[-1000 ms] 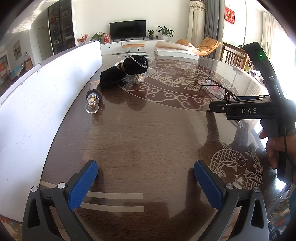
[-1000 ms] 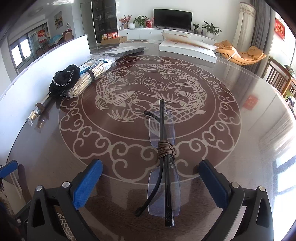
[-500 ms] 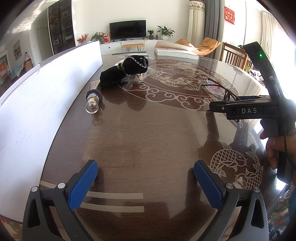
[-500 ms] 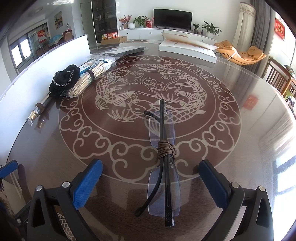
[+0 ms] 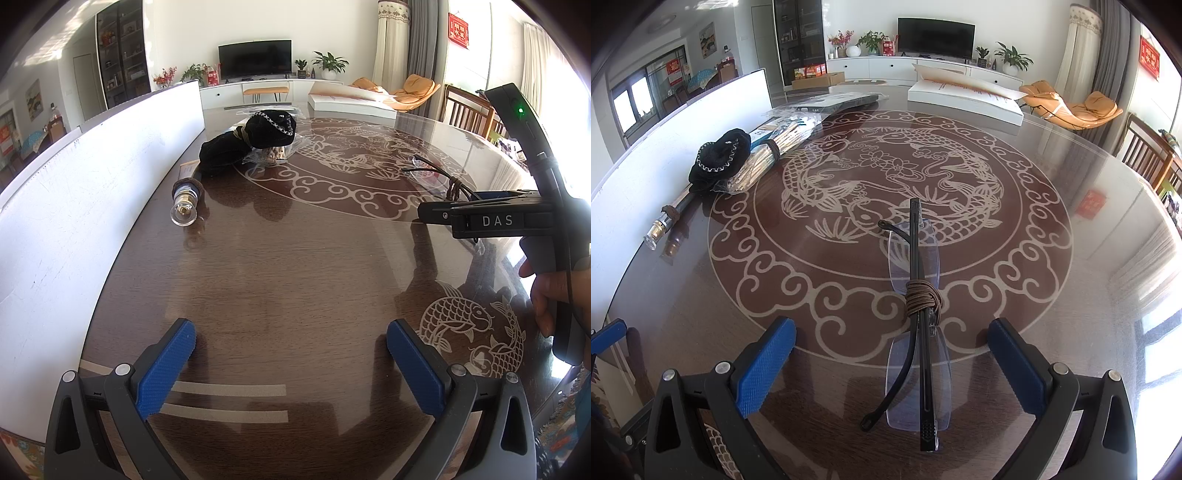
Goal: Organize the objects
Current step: 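Move the left tool toward the gold cosmetic tube while the right tool holds the glasses, then grasp the gold tube with the left tool while the right tool holds the glasses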
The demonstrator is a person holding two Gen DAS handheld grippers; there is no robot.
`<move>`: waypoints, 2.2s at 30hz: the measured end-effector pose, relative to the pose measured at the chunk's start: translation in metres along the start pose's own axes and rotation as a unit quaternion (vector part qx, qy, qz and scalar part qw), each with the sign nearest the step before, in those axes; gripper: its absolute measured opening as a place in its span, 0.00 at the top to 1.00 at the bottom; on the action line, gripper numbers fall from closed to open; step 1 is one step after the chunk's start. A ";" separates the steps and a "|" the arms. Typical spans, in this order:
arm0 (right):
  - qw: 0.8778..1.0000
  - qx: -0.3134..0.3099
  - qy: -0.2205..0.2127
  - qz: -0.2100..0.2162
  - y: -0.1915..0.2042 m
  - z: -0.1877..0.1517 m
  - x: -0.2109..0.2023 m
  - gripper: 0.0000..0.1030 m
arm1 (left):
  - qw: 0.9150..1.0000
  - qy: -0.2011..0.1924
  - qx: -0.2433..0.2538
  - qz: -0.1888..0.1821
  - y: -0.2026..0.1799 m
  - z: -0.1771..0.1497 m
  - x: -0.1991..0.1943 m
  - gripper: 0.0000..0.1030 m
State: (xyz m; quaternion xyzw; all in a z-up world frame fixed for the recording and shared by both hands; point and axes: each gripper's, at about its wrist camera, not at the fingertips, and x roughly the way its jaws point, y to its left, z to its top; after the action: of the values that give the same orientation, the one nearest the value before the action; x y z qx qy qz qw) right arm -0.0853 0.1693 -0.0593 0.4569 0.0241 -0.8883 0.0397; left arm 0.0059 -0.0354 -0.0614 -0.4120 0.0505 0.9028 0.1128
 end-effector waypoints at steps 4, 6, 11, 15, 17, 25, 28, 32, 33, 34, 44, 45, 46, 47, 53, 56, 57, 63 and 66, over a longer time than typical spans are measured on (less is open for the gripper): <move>1.000 0.000 0.000 0.000 0.000 0.000 0.000 0.00 | 1.000 0.000 0.000 0.000 0.000 0.000 0.000 0.00; 1.000 0.000 0.000 0.000 0.000 0.000 0.000 0.00 | 1.000 0.001 0.000 0.000 0.000 0.000 0.000 0.00; 1.000 0.000 0.000 0.000 0.000 0.000 0.000 0.00 | 1.000 0.028 -0.003 0.010 -0.001 0.005 -0.001 0.00; 1.000 0.000 0.000 0.000 0.000 0.000 0.000 0.00 | 0.998 -0.009 0.026 0.051 -0.001 0.027 -0.007 0.00; 1.000 0.000 0.000 0.000 0.000 0.000 0.000 0.00 | 0.998 -0.014 0.015 0.063 0.010 0.050 -0.001 0.00; 1.000 0.000 0.000 0.000 0.000 0.000 0.000 0.00 | 0.992 0.053 -0.107 0.032 0.062 0.111 0.069 0.02; 1.000 0.000 0.000 0.000 0.000 0.000 0.000 0.00 | 0.991 0.057 -0.112 0.055 0.061 0.113 0.080 0.04; 1.000 0.000 0.000 0.000 0.000 0.000 0.000 0.00 | 0.987 0.071 -0.114 0.084 0.058 0.110 0.094 0.04; 1.000 0.000 0.000 0.000 0.000 0.000 0.000 0.00 | 0.987 0.069 -0.115 0.088 0.057 0.111 0.094 0.04; 1.000 0.000 0.000 0.000 0.000 0.000 0.000 0.00 | 0.987 0.070 -0.119 0.088 0.058 0.112 0.095 0.04; 1.000 0.000 0.000 0.000 0.000 0.000 -0.001 0.00 | 0.991 0.046 -0.095 0.077 0.061 0.111 0.083 0.48; 1.000 0.000 0.000 0.000 0.000 0.000 0.000 0.00 | 0.992 0.042 -0.094 0.076 0.063 0.108 0.079 0.61; 1.000 0.000 0.000 0.000 0.000 0.000 -0.001 0.00 | 0.992 0.039 -0.093 0.075 0.065 0.105 0.076 0.65; 1.000 0.000 0.000 0.000 0.000 0.000 -0.001 0.00 | 0.992 0.037 -0.095 0.072 0.066 0.102 0.072 0.70; 1.000 0.000 0.000 0.000 0.000 0.000 -0.001 0.00 | 0.996 0.031 -0.073 0.041 0.055 0.061 0.036 0.72; 1.000 0.000 0.000 0.000 0.000 0.000 -0.001 0.00 | 0.998 0.026 -0.057 0.013 0.043 0.032 0.011 0.72; 1.000 0.000 0.000 0.000 0.000 0.000 -0.001 0.00 | 0.998 0.023 -0.053 0.005 0.041 0.021 0.001 0.71; 1.000 0.000 0.000 0.000 0.000 0.000 -0.001 0.00 | 0.997 0.017 -0.071 -0.023 0.034 -0.009 -0.020 0.00; 1.000 0.000 0.000 0.000 0.000 0.000 -0.001 0.00 | 0.999 0.026 -0.044 0.011 0.028 -0.007 -0.011 0.00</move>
State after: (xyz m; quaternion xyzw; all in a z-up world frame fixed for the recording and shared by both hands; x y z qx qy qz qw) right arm -0.0844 0.1694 -0.0583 0.4567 0.0241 -0.8884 0.0396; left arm 0.0110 -0.0652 -0.0581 -0.4390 0.0178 0.8944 0.0836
